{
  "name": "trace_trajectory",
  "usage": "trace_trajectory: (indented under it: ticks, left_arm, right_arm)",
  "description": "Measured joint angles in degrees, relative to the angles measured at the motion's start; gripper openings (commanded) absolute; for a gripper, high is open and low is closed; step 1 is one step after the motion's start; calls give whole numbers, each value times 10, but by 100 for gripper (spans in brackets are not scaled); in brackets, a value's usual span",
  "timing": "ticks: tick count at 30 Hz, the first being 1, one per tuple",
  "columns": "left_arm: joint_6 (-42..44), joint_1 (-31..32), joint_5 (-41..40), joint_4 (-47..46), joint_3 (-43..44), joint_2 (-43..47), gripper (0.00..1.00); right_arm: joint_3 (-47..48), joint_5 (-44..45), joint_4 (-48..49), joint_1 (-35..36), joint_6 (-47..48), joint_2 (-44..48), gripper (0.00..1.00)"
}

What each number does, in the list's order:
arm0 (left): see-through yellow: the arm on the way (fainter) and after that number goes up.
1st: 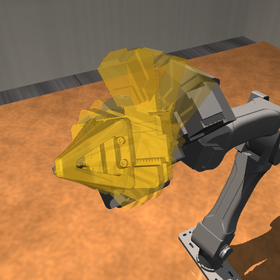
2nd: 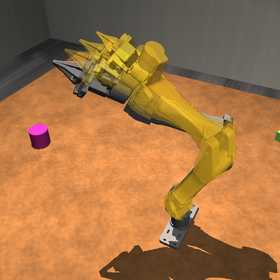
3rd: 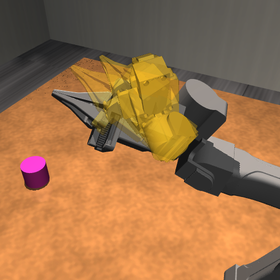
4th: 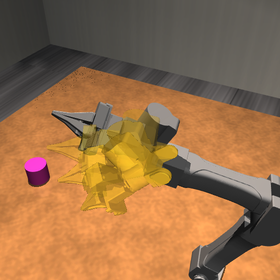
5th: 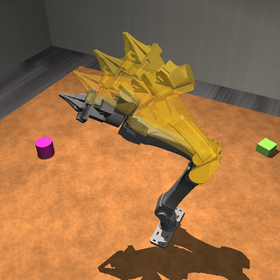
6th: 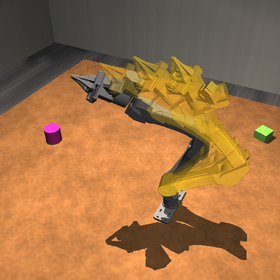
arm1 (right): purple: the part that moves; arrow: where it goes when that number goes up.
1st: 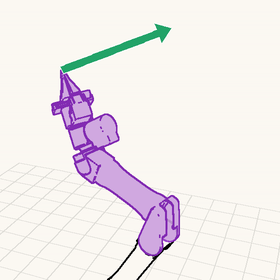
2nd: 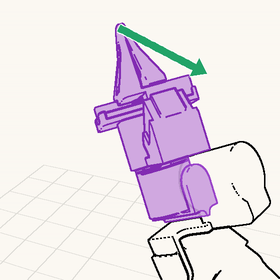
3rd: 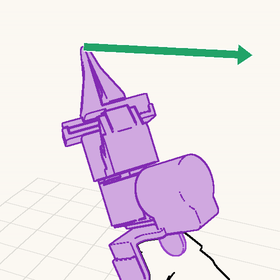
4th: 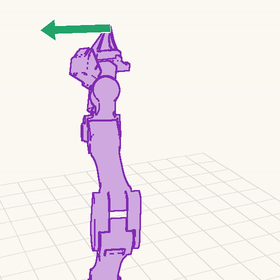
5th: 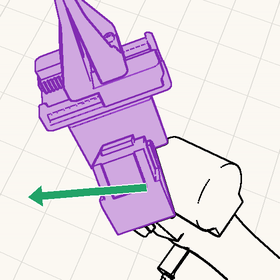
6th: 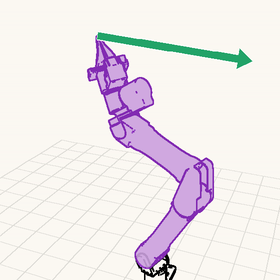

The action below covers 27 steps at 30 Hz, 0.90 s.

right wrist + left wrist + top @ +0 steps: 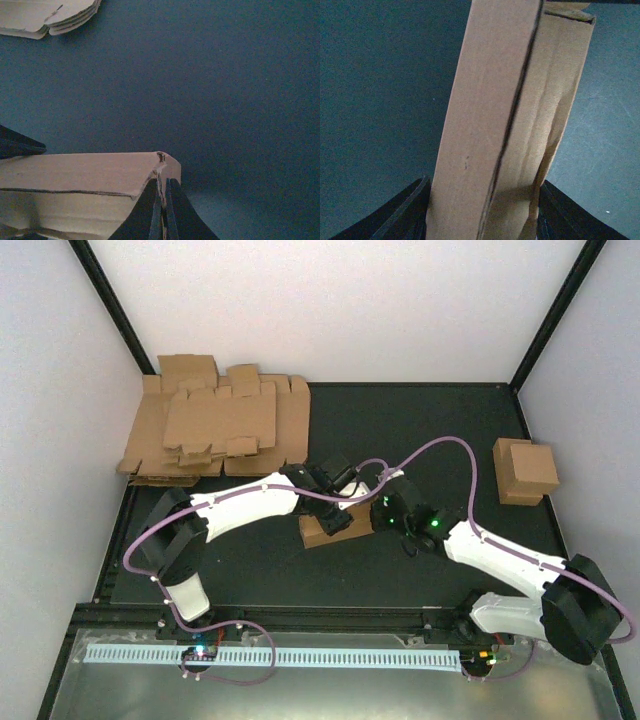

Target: Fold the paper box

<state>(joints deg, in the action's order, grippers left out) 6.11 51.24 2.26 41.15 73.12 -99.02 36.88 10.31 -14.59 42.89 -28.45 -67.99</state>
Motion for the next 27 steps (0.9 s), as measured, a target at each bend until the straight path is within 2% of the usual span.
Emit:
trace_trajectory:
  ticks: [6, 14, 27]
  left_arm:
    - [8, 3, 11, 0, 0, 0, 56]
    - [10, 5, 14, 6, 0, 0, 55]
    - [9, 5, 14, 8, 0, 0, 55]
  right_arm:
    - [11, -19, -39, -3, -19, 17, 2]
    - [11, -69, -40, -17, -66, 19, 2]
    - [5, -66, -32, -18, -90, 16, 2]
